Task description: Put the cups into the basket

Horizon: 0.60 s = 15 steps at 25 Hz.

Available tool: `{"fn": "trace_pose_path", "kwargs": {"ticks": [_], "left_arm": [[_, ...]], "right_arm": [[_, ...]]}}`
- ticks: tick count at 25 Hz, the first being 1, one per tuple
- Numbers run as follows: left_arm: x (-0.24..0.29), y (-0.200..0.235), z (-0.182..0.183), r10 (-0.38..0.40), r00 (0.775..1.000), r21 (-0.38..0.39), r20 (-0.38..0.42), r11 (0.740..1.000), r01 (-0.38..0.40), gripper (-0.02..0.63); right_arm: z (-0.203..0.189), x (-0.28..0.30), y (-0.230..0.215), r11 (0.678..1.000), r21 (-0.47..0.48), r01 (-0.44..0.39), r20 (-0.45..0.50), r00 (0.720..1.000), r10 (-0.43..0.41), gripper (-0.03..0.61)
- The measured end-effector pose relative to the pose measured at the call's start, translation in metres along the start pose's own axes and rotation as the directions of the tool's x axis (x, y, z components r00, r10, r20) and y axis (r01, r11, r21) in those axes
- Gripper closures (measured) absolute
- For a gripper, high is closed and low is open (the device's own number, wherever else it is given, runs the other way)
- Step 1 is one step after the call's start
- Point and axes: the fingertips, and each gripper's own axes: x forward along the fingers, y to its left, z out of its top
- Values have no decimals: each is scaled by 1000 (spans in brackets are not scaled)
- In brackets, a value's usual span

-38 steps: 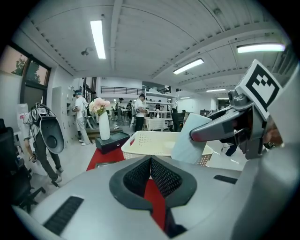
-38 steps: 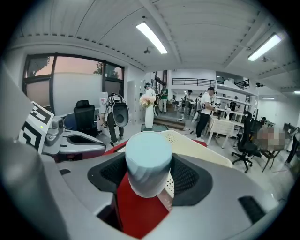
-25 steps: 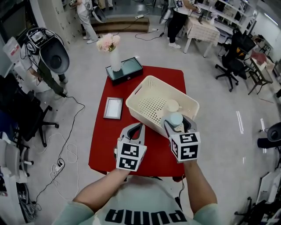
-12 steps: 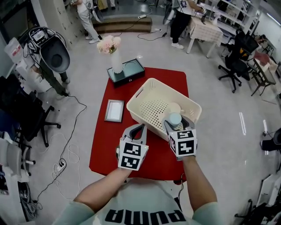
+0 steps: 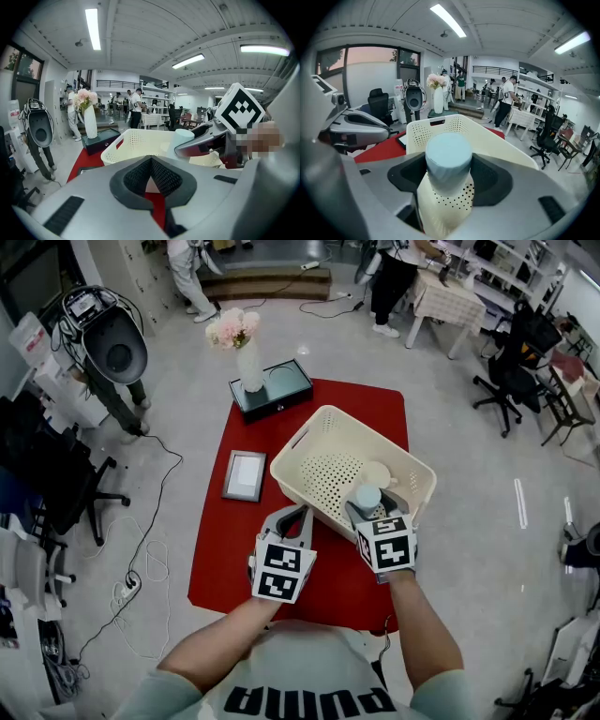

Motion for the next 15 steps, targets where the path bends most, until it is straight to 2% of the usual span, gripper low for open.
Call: {"fn": "trace_pose_path", "kwargs": {"ticks": [15], "left_arm": [[31, 10, -10, -5, 999, -18, -45, 1000, 4, 611]], "right_arm": [[-11, 40, 5, 987, -65, -144, -100, 985, 137, 278]]}}
